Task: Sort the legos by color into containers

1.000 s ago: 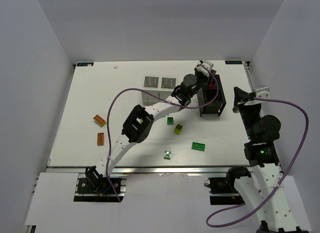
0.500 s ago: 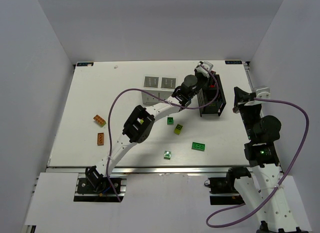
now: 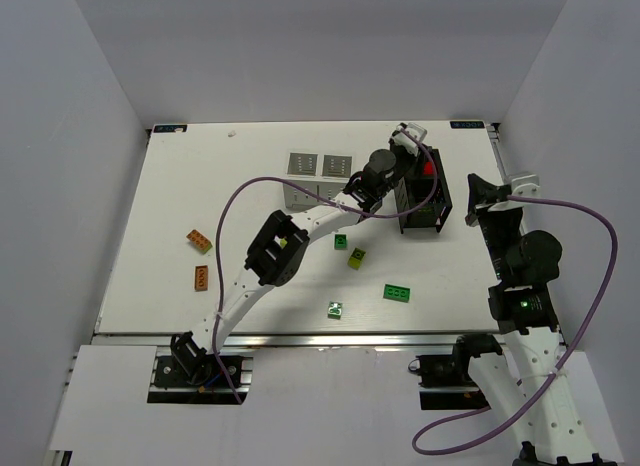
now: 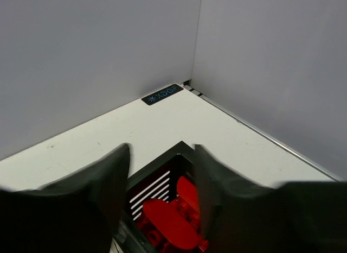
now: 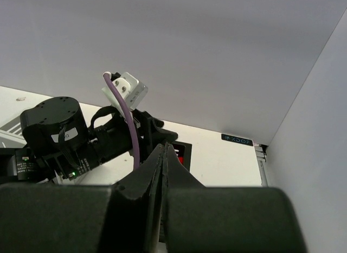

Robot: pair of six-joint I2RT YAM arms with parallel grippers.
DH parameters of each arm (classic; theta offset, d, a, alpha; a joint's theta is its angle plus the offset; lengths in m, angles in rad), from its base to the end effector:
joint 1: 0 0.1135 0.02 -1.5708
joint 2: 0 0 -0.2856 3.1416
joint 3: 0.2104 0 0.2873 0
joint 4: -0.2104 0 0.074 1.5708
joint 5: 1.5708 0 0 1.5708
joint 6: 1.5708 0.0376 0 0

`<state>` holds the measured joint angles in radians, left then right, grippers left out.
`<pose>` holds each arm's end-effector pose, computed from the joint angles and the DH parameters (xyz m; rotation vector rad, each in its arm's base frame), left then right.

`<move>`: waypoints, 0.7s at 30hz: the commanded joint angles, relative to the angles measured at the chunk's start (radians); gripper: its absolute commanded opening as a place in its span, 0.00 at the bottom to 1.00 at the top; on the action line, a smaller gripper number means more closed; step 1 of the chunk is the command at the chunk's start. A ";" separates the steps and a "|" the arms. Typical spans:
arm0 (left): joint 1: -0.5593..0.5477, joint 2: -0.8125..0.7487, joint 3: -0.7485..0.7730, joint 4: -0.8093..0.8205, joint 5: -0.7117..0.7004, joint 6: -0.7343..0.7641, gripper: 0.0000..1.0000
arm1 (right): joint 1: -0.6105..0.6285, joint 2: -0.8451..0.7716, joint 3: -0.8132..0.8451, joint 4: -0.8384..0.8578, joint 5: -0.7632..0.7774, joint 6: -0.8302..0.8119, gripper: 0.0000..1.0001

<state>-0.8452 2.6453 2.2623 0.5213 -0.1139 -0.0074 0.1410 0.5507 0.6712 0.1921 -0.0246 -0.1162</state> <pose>0.4441 -0.4943 0.2155 0.5063 1.3722 -0.6176 0.1529 0.0226 0.3906 -0.1824 1.2451 0.0369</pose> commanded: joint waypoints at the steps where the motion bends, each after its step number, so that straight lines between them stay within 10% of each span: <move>1: 0.003 -0.123 0.010 -0.027 0.003 0.006 0.51 | 0.006 0.003 -0.004 0.061 0.018 -0.014 0.00; 6: 0.005 -0.341 -0.162 -0.188 -0.019 0.055 0.11 | 0.008 0.000 -0.012 0.046 -0.047 -0.034 0.00; 9: 0.006 -0.548 -0.303 -0.280 -0.059 0.037 0.06 | 0.009 0.000 -0.010 0.006 -0.174 -0.091 0.12; 15: 0.017 -0.965 -0.680 -0.507 -0.113 -0.064 0.62 | 0.015 0.014 -0.002 -0.135 -0.527 -0.278 0.55; 21: 0.086 -1.368 -1.041 -0.696 -0.171 -0.181 0.75 | 0.020 0.092 0.033 -0.278 -0.839 -0.375 0.89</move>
<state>-0.8097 1.4117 1.3846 0.0013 -0.2348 -0.0978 0.1528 0.6147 0.6613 0.0021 -0.6342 -0.4053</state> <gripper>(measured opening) 0.741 0.885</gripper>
